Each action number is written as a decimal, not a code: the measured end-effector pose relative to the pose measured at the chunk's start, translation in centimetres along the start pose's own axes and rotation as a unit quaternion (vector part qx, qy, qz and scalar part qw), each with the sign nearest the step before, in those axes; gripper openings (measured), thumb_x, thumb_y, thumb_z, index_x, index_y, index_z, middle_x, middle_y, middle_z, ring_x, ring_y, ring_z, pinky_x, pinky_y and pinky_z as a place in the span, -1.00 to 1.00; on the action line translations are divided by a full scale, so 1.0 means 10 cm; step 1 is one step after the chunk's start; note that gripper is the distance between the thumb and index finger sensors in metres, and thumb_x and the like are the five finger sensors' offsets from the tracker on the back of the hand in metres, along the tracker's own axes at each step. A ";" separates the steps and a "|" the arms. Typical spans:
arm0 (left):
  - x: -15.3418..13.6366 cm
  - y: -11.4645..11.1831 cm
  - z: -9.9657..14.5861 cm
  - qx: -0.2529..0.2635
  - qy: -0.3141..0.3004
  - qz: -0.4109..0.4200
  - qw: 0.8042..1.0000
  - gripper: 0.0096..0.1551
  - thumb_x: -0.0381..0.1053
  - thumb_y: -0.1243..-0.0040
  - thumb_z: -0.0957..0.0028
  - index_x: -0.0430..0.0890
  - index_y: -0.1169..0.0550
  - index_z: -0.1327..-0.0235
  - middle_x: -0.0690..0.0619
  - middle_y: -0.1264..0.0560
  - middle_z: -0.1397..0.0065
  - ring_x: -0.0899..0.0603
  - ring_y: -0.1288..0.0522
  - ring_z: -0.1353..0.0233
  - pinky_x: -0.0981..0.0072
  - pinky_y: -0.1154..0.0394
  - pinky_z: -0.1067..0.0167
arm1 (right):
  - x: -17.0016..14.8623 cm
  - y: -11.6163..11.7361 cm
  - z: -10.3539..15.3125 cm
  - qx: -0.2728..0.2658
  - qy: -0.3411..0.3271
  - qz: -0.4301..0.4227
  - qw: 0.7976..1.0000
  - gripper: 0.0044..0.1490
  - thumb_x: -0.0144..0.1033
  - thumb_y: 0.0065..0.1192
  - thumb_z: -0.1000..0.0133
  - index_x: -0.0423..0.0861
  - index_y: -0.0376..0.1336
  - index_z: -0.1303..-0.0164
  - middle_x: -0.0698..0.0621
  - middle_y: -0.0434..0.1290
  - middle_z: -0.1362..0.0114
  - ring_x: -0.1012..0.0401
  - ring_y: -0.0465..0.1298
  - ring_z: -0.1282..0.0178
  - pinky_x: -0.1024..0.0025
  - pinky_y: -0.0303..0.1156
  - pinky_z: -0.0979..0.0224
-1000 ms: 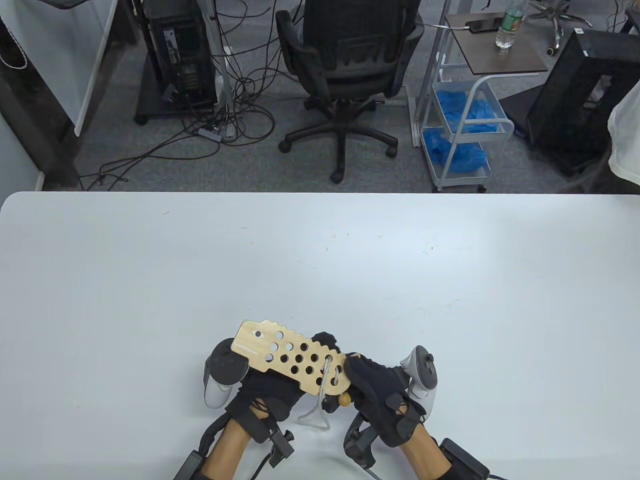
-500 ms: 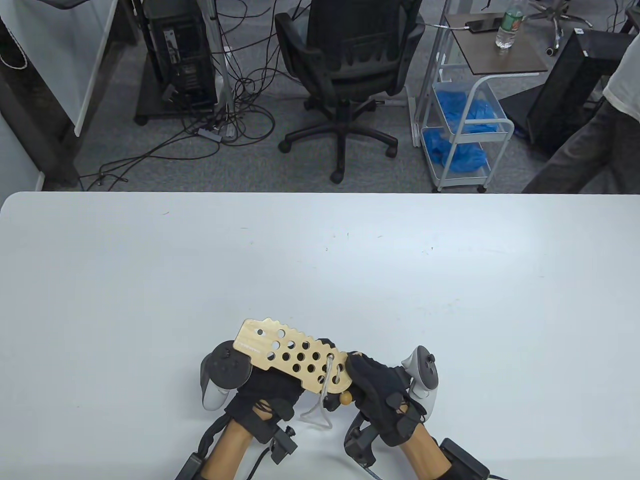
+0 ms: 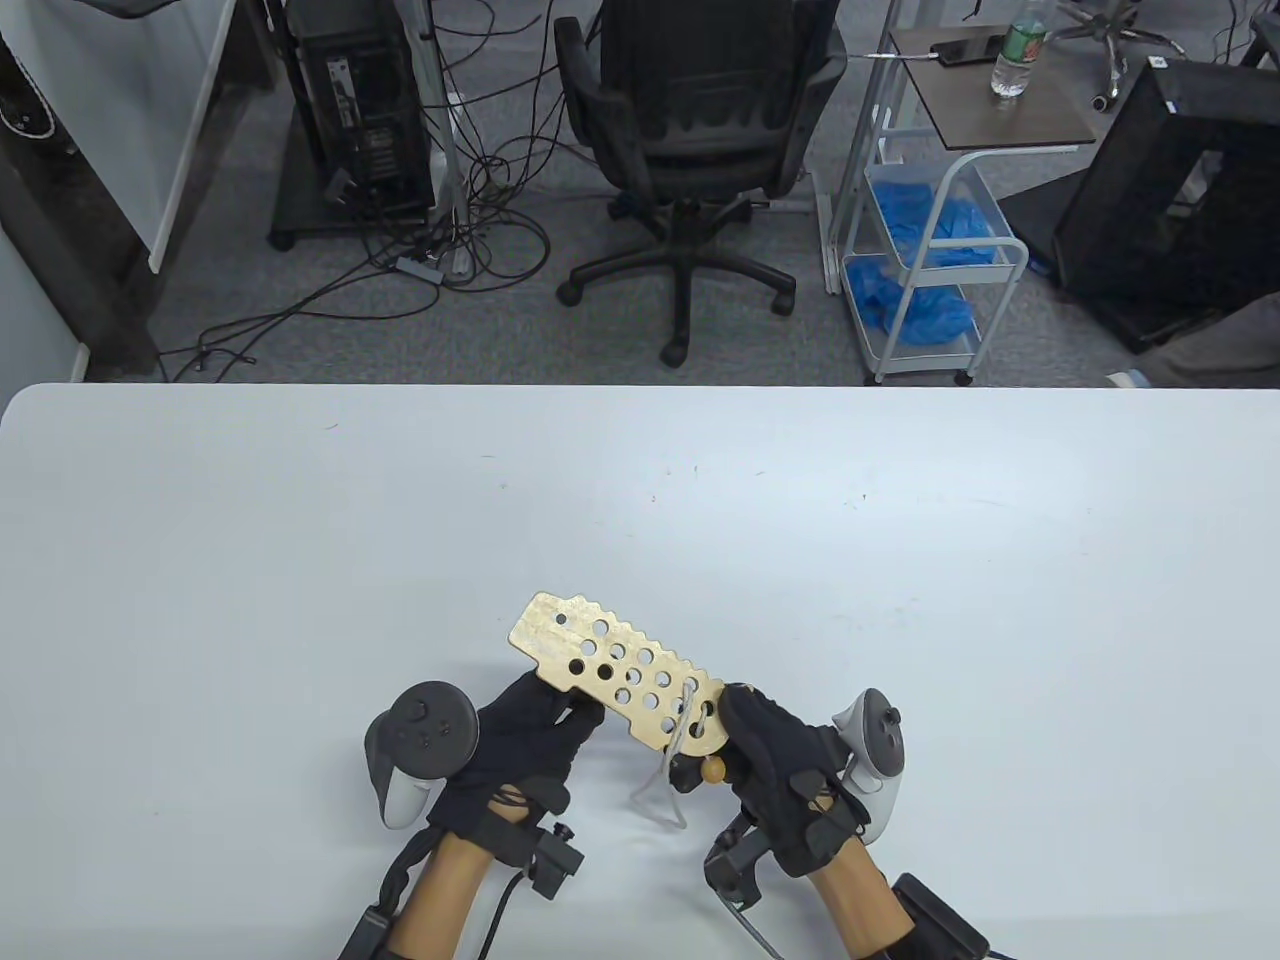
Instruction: Remove rope from all holes on crocodile lacing toy
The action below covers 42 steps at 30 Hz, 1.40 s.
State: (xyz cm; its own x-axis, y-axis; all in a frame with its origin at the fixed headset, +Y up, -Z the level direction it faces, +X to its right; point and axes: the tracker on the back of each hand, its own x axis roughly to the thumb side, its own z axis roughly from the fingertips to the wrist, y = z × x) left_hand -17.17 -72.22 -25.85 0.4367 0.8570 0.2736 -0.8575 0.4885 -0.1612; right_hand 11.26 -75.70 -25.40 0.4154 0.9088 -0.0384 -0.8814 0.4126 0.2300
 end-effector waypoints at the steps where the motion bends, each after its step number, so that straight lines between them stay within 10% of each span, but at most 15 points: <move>1: -0.01 0.01 0.00 0.002 0.002 -0.001 1.000 -0.43 -0.10 -0.31 -0.05 0.24 -0.56 -0.36 0.08 -0.57 -0.38 -0.10 -0.53 -0.32 -0.27 -0.39 -0.37 | 0.01 -0.02 0.00 -0.004 -0.001 0.003 1.000 -0.35 -0.03 0.21 -0.05 -0.36 0.40 0.02 -0.27 0.66 0.14 -0.05 0.68 0.27 -0.20 0.47 -0.07; 42: -0.34 0.45 0.05 0.097 0.065 0.004 0.993 -0.44 -0.10 -0.30 -0.05 0.23 -0.57 -0.36 0.07 -0.58 -0.38 -0.10 -0.54 -0.32 -0.28 -0.39 -0.37 | 0.18 -0.67 -0.02 -0.142 -0.024 -0.035 0.989 -0.34 -0.02 0.20 -0.06 -0.36 0.38 0.00 -0.27 0.65 0.11 -0.04 0.67 0.25 -0.20 0.46 -0.09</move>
State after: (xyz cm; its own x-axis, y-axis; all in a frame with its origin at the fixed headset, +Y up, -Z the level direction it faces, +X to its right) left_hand -22.64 -73.01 -27.06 0.4500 0.8809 0.1470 -0.8920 0.4513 0.0264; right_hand 17.86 -76.85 -27.25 0.4823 0.8760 0.0024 -0.8746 0.4817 -0.0545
